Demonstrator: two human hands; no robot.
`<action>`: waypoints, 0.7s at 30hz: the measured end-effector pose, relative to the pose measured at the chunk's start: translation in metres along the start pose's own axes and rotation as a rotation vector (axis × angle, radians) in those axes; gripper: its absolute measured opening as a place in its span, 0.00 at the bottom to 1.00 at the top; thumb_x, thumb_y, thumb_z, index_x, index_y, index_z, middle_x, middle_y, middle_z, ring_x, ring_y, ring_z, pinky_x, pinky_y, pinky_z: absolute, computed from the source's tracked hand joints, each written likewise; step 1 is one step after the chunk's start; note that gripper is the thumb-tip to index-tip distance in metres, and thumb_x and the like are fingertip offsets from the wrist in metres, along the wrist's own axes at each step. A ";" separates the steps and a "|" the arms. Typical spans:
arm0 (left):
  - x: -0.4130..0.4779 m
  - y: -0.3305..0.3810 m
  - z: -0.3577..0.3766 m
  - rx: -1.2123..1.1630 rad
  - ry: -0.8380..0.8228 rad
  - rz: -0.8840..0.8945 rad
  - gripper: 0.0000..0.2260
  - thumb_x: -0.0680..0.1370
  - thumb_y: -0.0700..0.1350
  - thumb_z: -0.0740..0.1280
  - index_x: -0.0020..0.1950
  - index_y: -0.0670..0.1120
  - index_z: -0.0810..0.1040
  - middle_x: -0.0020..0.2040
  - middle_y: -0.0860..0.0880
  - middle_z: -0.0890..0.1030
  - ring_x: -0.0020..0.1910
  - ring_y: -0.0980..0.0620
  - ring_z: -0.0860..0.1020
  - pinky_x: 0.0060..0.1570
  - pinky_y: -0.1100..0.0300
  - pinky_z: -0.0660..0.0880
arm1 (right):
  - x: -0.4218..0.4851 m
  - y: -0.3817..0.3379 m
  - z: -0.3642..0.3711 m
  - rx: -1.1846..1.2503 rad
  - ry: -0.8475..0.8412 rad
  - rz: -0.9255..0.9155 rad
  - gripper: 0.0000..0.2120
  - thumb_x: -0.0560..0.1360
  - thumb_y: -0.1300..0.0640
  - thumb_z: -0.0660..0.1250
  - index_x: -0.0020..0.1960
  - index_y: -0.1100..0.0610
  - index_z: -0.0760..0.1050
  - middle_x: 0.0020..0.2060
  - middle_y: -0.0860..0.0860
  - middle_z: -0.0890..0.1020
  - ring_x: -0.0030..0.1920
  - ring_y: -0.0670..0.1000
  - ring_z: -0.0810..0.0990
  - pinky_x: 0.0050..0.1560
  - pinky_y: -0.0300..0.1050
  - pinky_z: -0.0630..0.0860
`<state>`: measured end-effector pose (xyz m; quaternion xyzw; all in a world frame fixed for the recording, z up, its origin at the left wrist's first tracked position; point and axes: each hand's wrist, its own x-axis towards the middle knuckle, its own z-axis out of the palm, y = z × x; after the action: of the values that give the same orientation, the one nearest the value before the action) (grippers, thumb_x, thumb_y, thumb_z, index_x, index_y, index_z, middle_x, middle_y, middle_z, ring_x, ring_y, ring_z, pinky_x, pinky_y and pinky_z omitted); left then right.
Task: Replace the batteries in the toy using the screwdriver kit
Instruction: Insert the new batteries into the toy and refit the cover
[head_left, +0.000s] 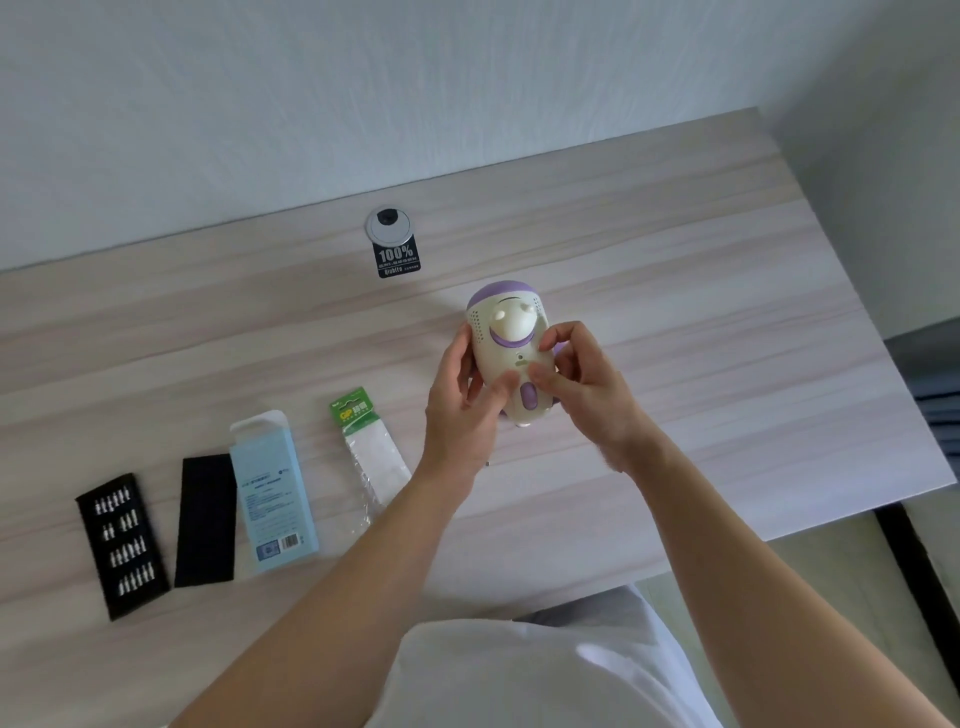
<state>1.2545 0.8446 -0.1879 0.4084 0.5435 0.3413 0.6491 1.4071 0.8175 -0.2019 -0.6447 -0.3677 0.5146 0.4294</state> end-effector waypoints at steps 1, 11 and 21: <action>-0.001 0.001 0.001 0.001 0.009 0.005 0.31 0.73 0.39 0.70 0.76 0.48 0.68 0.66 0.52 0.80 0.64 0.55 0.78 0.65 0.36 0.73 | 0.000 0.000 0.000 -0.013 0.003 0.001 0.08 0.77 0.62 0.68 0.53 0.58 0.70 0.34 0.49 0.66 0.39 0.53 0.65 0.41 0.46 0.70; -0.009 0.009 0.015 0.085 0.131 0.048 0.25 0.77 0.34 0.69 0.73 0.46 0.71 0.60 0.52 0.82 0.58 0.56 0.81 0.55 0.50 0.80 | -0.003 -0.022 -0.014 -0.196 -0.010 0.012 0.07 0.75 0.55 0.70 0.49 0.54 0.73 0.37 0.53 0.76 0.39 0.61 0.79 0.47 0.58 0.79; -0.050 -0.005 -0.013 0.261 0.480 0.041 0.08 0.80 0.41 0.69 0.58 0.45 0.79 0.52 0.53 0.81 0.51 0.55 0.79 0.47 0.77 0.72 | -0.011 -0.008 -0.064 -0.324 -0.041 0.081 0.03 0.77 0.55 0.68 0.49 0.53 0.75 0.39 0.52 0.80 0.42 0.56 0.80 0.43 0.45 0.75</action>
<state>1.2333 0.8007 -0.1719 0.4068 0.7129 0.3684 0.4364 1.4675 0.7987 -0.1841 -0.7091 -0.4283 0.4785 0.2914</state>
